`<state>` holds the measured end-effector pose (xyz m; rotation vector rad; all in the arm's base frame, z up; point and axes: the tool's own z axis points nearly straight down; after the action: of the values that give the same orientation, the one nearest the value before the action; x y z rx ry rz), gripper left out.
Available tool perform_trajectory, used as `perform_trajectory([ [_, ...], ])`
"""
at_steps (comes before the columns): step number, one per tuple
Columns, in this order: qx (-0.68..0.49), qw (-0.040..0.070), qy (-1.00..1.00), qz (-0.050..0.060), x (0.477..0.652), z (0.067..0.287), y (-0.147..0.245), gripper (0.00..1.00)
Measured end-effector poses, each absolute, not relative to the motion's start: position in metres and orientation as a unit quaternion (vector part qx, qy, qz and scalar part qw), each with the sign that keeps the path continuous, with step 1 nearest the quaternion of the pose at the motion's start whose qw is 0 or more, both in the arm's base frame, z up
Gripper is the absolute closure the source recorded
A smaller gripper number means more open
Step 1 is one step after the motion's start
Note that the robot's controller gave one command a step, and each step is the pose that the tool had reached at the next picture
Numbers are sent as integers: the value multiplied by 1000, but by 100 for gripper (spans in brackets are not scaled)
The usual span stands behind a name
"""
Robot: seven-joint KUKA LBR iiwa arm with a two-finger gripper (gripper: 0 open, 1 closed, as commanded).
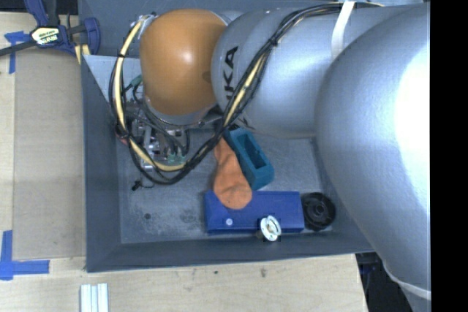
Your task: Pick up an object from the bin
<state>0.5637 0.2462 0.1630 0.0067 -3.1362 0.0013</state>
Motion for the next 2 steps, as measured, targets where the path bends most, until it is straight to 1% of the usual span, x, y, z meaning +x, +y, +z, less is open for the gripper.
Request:
perform_trajectory([
  [1, 0, -1, -1000, -1, 566, 168, 245, 0],
  [2, 28, -2, -1000, -1, 593, 162, 188, 0],
])
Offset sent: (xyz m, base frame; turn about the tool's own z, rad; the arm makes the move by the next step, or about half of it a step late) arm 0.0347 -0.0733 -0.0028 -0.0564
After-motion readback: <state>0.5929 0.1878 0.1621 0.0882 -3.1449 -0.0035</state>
